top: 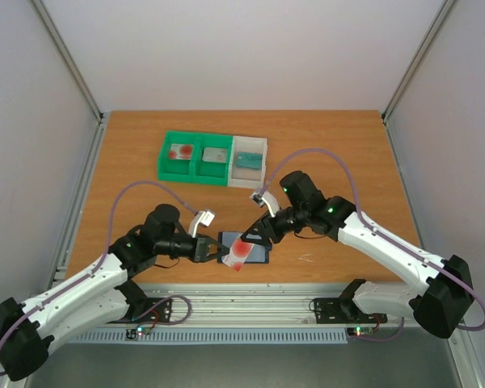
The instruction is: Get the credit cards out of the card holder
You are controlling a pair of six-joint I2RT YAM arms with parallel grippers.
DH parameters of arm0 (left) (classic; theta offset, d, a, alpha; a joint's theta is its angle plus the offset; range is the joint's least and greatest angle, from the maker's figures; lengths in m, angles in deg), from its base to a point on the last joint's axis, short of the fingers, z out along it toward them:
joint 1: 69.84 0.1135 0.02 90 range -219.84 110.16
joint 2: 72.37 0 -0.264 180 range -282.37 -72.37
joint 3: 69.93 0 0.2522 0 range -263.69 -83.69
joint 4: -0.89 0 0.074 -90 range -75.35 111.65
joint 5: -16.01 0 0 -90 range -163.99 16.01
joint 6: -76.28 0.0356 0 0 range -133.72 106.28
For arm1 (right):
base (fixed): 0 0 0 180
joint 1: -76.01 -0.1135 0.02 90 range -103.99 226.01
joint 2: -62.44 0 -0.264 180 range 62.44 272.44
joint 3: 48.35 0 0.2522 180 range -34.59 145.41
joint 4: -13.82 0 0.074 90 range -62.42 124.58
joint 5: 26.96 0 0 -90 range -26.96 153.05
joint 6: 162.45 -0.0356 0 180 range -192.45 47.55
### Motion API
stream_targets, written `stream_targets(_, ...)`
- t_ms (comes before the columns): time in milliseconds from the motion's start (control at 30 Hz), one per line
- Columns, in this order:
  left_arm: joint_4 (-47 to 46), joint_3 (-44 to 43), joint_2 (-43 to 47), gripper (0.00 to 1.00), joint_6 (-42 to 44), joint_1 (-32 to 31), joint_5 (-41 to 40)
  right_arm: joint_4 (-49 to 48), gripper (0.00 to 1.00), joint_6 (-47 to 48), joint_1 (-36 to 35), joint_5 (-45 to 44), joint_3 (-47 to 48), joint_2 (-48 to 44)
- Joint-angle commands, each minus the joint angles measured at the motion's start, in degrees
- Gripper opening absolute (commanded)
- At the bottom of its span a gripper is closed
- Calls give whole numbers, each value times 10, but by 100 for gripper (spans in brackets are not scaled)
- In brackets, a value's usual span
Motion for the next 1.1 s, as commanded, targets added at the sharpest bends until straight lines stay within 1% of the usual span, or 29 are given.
stream_targets(0, -56, -7, -4, 0, 5, 2, 52, -13, 50, 10, 2, 49, -1, 11)
stream_targets(300, -87, 6, -13, 0, -2, 2, 68, -3, 49, 19, 2, 67, 2, 37)
stream_targets(367, -93, 8, -14, 0, -4, 3, 74, -1, 47, 20, 2, 70, 3, 40)
stream_targets(433, -92, 7, -13, 0, -3, 2, 76, -2, 41, 20, 2, 77, 2, 40)
stream_targets(467, -92, 7, -12, 0, -2, 3, 76, -5, 36, 20, 2, 81, 2, 38)
stream_targets(667, -83, 9, -3, 1, -1, 2, 60, -19, 2, 11, 4, 100, -4, 28)
stream_targets(767, -74, 9, 13, 1, -6, 3, 29, -35, 1, -2, 4, 105, -10, 18)
stream_targets(800, -65, 7, 21, 6, -9, 3, 9, -40, 1, -8, 4, 105, -13, 16)
stream_targets(833, -50, 4, 29, 14, -9, 3, -15, -47, 1, -16, 4, 107, -15, 15)
stream_targets(867, -39, 1, 38, 20, -10, 2, -34, -55, 1, -24, 4, 109, -17, 13)
stream_targets(933, -27, 0, 56, 28, -17, 2, -69, -76, 1, -49, 5, 110, -22, 9)
stream_targets(1000, -20, -2, 76, 47, -22, 3, -94, -97, 1, -78, 5, 100, -26, 6)
stream_targets(1067, -16, -2, 96, 58, -30, 3, -120, -122, 1, -112, 6, 87, -33, 0)
